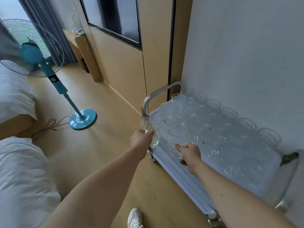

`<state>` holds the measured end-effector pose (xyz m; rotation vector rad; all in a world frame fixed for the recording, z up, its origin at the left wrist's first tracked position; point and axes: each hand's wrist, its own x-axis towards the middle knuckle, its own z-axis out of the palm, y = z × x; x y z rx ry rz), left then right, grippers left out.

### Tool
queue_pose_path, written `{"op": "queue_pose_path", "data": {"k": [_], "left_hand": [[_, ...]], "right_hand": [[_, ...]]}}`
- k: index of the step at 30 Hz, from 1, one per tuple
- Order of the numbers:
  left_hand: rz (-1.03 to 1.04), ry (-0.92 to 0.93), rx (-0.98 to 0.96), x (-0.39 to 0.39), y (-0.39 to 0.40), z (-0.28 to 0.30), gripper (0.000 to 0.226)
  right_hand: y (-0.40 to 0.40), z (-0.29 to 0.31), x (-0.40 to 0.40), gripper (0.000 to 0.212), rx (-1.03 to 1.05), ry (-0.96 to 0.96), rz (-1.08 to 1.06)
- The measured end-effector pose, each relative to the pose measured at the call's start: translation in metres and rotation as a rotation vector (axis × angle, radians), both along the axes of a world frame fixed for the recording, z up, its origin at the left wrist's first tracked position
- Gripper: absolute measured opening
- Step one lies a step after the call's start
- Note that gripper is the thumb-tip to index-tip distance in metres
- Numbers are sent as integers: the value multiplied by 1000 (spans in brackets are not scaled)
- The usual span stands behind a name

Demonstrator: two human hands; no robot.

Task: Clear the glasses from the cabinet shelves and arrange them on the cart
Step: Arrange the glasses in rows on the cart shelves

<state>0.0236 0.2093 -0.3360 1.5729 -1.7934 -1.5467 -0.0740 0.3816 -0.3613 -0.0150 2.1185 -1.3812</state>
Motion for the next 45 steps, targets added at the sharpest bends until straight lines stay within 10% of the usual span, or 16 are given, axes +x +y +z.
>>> {"op": "queue_pose_path", "data": {"k": [13,45], "left_hand": [[-170,-6,202,-53,-109,-48,63],[-120,52,436,-126,-81,-105,32]], "right_hand": [[-91,-29,2,50,105,66,-215],[-84,-100,-68,38,134,87,-169]]}}
